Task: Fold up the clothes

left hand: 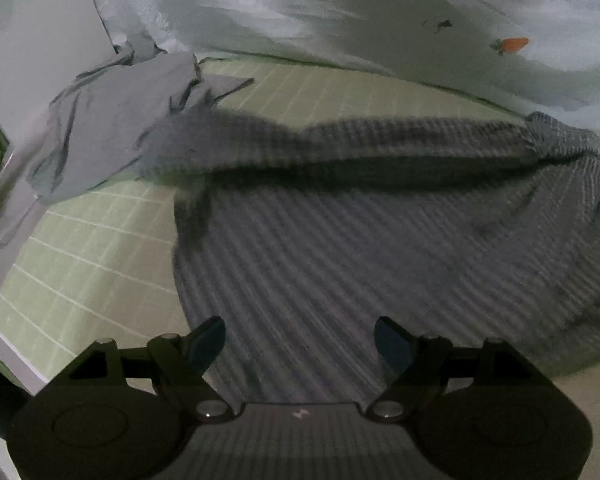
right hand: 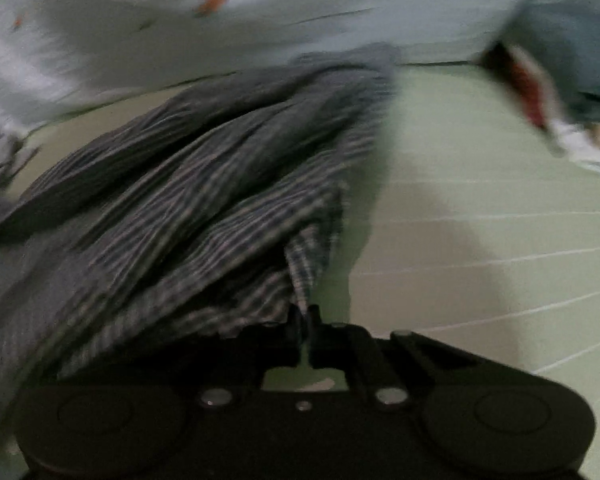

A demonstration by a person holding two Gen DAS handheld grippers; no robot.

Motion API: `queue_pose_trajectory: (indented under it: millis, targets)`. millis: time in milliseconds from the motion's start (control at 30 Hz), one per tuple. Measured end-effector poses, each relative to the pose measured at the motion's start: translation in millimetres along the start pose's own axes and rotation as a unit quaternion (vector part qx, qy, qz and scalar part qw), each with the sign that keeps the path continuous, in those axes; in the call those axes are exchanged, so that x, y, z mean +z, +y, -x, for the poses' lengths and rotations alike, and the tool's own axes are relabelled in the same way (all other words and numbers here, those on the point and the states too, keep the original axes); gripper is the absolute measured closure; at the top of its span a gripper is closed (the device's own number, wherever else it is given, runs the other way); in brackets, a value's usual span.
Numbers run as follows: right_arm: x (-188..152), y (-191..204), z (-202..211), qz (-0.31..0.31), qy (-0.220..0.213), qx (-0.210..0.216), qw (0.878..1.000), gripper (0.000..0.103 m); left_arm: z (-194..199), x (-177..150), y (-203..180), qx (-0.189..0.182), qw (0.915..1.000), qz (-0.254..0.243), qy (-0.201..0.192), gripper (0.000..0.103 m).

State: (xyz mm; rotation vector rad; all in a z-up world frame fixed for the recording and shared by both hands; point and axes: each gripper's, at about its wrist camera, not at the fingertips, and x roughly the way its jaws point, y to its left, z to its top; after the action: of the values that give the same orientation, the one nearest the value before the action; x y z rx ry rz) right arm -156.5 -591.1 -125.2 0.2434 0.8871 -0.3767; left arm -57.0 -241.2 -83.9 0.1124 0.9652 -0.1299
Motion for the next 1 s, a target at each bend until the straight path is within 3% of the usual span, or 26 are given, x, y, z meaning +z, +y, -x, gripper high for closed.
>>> queue_pose_trajectory:
  millis: [133,233,300,367,467,700,833,867,933,1000]
  targets:
    - [22,-73,1,0.005,-0.029,-0.074,0.997,0.101,8,-2,-29,0.005,0.9999,0.001,-0.011,0.021]
    - [18,-87,3,-0.006,-0.026,-0.077,0.997,0.099,10,-3,-50,0.006,0.9998,-0.009,-0.013,0.020]
    - [15,-96,5,-0.014,-0.024,-0.079,0.996,0.088,9,-2,-63,0.003,0.9997,-0.023,-0.011,0.020]
    - [13,-105,6,-0.021,-0.023,-0.082,0.996,0.048,8,-1,-79,-0.006,0.9989,-0.046,-0.007,0.020]
    - [9,-118,9,-0.033,-0.020,-0.085,0.996,0.021,6,-1,-101,-0.025,0.9961,-0.084,-0.007,0.020]
    - [-3,-138,12,-0.046,-0.007,-0.091,0.995,0.019,-11,1,-150,-0.082,0.9846,-0.154,0.012,0.020]
    - [-11,-133,10,-0.037,0.010,-0.092,0.995,0.019,-27,-1,-166,-0.078,0.9797,-0.183,0.025,0.021]
    - [-13,-132,10,-0.035,0.014,-0.092,0.995,0.019,-31,-1,-167,-0.079,0.9794,-0.184,0.029,0.026]
    - [-16,-133,12,-0.043,0.016,-0.095,0.994,0.019,-38,0,-164,-0.084,0.9796,-0.178,0.042,0.051]
    - [-17,-134,12,-0.054,0.020,-0.096,0.994,0.019,-44,6,-155,-0.084,0.9826,-0.158,0.051,0.102]
